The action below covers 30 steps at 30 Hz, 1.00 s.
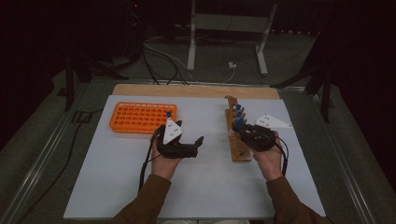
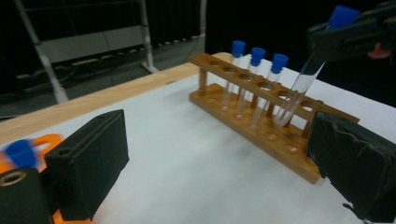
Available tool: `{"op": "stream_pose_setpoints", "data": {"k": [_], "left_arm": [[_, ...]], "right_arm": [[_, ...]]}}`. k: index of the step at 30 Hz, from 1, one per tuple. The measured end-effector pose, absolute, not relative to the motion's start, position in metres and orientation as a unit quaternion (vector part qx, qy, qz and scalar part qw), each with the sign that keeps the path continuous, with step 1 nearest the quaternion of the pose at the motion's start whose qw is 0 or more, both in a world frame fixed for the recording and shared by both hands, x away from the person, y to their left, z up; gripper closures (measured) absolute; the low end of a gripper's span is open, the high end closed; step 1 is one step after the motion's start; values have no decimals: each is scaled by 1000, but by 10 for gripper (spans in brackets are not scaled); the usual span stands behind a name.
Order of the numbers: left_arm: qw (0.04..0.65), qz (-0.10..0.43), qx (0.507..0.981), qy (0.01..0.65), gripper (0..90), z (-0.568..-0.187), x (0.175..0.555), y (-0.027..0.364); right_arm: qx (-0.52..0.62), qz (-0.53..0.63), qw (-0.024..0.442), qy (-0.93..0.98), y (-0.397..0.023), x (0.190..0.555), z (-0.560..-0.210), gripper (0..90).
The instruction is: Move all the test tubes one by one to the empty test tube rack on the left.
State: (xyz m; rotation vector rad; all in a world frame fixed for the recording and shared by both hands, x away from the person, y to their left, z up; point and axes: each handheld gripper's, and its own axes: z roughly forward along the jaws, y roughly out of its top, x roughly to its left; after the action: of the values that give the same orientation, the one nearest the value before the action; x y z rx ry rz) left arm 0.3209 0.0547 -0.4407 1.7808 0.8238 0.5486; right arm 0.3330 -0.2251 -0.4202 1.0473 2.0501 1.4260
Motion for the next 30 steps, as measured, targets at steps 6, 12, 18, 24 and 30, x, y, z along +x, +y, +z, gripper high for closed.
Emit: {"op": "stream_pose_setpoints", "data": {"k": [6,12,18,24,30], "left_arm": [[502,220,767,332,161,-452,326,26],[503,211,778,312,345,-458,326,8],[508,189,790,286,536,-462,326,-2],[515,189,788,279,664,-463,326,-4],[514,187,793,268,763,-464,326,-3]], "right_arm": [[371,511,202,749,-207,330,-424,759],[366,509,193,755,-200,328,-426,759],[365,511,180,758,-195,328,-429,759],[362,512,169,760,-193,328,-431,759],[360,511,161,764,-191,328,-432,757]]}}
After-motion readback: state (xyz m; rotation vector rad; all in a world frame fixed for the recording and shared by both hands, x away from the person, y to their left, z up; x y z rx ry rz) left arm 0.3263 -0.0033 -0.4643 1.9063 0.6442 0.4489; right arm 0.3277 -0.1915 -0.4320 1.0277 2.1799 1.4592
